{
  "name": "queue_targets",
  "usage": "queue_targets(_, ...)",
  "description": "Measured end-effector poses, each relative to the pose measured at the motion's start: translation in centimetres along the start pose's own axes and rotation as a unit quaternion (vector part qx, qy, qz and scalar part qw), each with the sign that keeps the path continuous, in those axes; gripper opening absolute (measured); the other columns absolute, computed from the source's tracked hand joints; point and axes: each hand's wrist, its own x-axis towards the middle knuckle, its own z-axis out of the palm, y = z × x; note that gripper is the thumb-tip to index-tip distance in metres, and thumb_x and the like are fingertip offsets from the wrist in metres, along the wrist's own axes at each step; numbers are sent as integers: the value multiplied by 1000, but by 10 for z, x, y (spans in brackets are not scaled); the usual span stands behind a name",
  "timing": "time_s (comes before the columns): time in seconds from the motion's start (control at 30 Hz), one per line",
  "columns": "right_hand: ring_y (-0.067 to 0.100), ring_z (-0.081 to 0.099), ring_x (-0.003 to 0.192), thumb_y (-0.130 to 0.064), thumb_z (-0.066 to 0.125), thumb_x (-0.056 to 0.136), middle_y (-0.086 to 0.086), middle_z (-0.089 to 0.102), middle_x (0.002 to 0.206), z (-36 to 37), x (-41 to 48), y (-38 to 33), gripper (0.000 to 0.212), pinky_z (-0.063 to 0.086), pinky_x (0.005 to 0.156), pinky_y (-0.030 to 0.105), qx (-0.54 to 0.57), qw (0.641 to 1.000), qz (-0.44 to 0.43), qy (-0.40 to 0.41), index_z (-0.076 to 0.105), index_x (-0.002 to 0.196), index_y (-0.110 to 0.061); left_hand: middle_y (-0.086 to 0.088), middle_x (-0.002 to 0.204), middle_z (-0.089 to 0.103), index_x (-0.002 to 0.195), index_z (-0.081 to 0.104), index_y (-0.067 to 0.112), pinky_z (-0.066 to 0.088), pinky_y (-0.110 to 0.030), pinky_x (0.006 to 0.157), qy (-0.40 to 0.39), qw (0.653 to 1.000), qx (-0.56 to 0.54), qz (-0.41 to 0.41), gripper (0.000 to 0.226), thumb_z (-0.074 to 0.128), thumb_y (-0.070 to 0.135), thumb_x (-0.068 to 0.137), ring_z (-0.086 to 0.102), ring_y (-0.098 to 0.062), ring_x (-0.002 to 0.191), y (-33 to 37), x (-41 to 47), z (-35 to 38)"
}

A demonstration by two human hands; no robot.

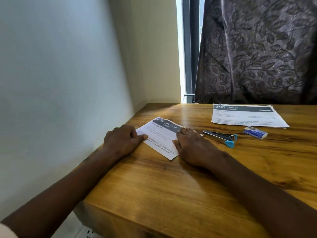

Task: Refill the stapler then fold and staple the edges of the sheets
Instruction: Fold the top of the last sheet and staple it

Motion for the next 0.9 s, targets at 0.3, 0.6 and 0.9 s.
queue_targets(0.3, 23, 23, 154, -42, 35, 108, 7, 28, 166, -4, -7, -3, 56, 19, 125, 42, -7, 1000, 3, 18, 32, 157, -15, 10, 72, 63, 70, 56, 21, 46, -32, 66, 99, 994, -26, -30, 35, 69, 51, 85, 63, -19, 77, -1, 6, 4)
queue_targets(0.6, 25, 15, 157, -40, 32, 108, 8, 21, 169, 2, -3, -4, 59, 13, 128, 45, -13, 999, 17, 27, 24, 160, -13, 13, 76, 63, 68, 55, 24, 44, -32, 67, 35, 995, -11, 90, 38, 67, 57, 83, 58, -11, 78, 45, -48, 2)
queue_targets(0.9, 25, 23, 154, -38, 34, 108, 8, 29, 166, 0, -5, -2, 55, 19, 125, 43, -7, 999, -5, 34, 31, 157, -14, 19, 79, 71, 71, 65, 32, 52, -28, 64, 37, 991, -93, 89, 33, 67, 63, 82, 65, 1, 74, 57, -43, -9)
